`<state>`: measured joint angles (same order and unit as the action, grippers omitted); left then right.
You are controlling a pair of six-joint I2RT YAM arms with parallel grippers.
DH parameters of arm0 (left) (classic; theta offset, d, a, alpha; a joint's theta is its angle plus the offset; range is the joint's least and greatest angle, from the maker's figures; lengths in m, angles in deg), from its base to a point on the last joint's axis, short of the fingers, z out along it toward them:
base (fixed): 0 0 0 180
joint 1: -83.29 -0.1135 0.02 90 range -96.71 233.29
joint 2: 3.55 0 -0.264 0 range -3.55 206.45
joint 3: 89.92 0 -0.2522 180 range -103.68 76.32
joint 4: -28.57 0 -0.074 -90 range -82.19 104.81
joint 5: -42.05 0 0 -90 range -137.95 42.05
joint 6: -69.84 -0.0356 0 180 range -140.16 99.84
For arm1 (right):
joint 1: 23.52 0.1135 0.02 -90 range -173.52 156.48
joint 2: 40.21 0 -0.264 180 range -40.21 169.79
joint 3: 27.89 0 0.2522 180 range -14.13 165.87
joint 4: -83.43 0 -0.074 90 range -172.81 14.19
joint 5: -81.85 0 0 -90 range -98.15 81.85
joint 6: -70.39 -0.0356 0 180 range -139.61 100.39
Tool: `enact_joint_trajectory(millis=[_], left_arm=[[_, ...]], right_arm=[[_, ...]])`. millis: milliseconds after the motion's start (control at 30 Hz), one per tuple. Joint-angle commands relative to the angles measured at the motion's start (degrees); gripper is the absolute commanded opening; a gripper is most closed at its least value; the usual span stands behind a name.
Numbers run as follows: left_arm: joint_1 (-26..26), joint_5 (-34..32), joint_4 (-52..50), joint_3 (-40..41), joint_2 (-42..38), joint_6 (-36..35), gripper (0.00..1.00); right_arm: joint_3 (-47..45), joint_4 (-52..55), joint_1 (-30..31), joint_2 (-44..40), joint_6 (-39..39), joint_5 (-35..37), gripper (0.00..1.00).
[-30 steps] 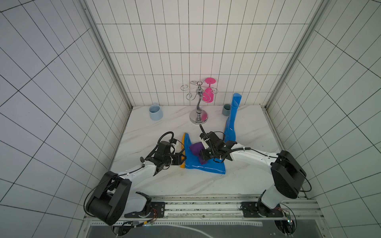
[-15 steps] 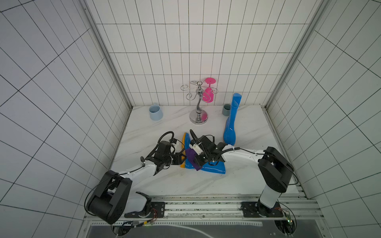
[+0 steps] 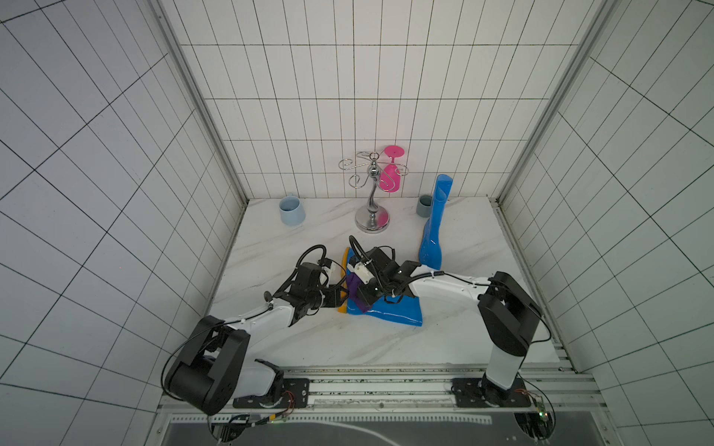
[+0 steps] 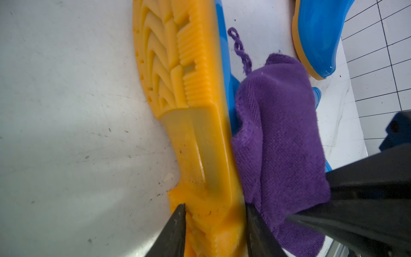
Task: Wipe the rubber boots with a cloth
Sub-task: Wipe the dirt off the rubber boot.
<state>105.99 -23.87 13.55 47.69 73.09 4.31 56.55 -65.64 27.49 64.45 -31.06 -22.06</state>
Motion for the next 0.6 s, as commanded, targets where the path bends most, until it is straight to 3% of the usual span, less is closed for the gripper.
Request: enact_joint_trajectory(millis=[0,567], left_arm=[[-0.13,-1.83,-1.65,-0.16,1.84,-0.61,0.42],[-0.19,-1.56,-2.6,-1.18,3.91,-1.15,0.42]], right_arm=[[7.68,-1.18,-0.24,1.41,1.52,0.29,0.0],[14.84,1.27,-2.64,3.44,1.95,2.2,0.0]])
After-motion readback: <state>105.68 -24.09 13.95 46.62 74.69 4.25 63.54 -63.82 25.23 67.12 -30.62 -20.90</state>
